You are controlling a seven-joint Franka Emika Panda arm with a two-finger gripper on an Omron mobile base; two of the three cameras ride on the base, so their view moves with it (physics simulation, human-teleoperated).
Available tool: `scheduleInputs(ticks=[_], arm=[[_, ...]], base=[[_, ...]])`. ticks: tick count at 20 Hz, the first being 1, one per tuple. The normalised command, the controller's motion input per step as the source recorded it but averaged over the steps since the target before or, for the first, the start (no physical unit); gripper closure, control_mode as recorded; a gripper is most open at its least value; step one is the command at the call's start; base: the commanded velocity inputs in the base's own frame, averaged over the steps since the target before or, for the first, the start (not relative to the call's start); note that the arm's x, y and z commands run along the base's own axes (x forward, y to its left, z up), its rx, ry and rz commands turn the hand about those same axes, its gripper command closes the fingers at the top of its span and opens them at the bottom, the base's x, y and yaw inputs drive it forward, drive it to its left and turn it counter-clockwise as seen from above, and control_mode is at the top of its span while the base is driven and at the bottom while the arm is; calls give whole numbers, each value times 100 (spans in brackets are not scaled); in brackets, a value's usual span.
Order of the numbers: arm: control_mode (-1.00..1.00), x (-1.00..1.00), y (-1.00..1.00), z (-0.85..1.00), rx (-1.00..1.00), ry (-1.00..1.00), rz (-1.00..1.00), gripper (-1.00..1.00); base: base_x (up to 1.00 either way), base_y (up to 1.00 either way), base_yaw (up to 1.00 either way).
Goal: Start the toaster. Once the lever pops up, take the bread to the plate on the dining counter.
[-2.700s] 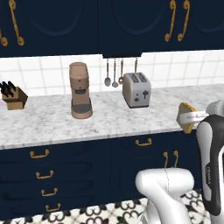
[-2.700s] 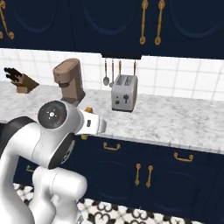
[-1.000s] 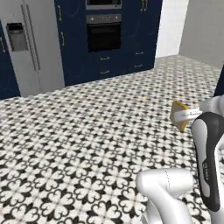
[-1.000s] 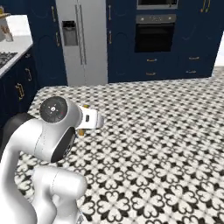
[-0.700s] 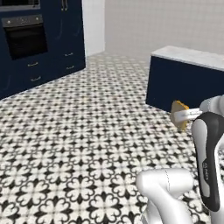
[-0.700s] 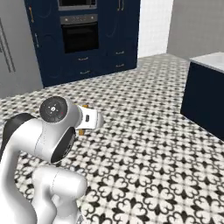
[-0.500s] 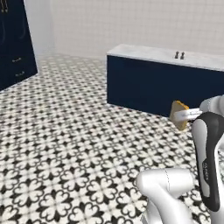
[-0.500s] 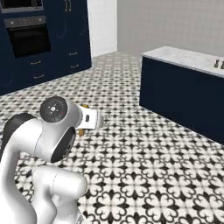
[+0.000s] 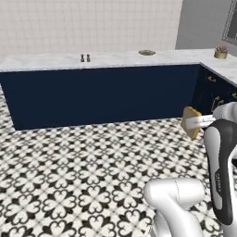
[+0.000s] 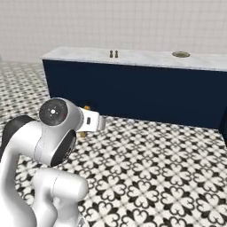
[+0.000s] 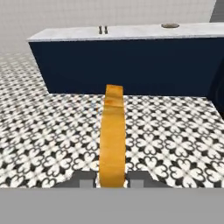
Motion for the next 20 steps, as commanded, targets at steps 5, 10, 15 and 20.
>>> scheduleInputs(ticks=[5, 10, 15, 20], arm=[[100, 0, 0, 0, 0, 0, 0, 100], [100, 0, 0, 0, 0, 0, 0, 100], [100, 0, 0, 0, 0, 0, 0, 100], [100, 0, 0, 0, 0, 0, 0, 100]], base=[[100, -3, -25], [100, -15, 4], [100, -38, 15], [100, -57, 16]])
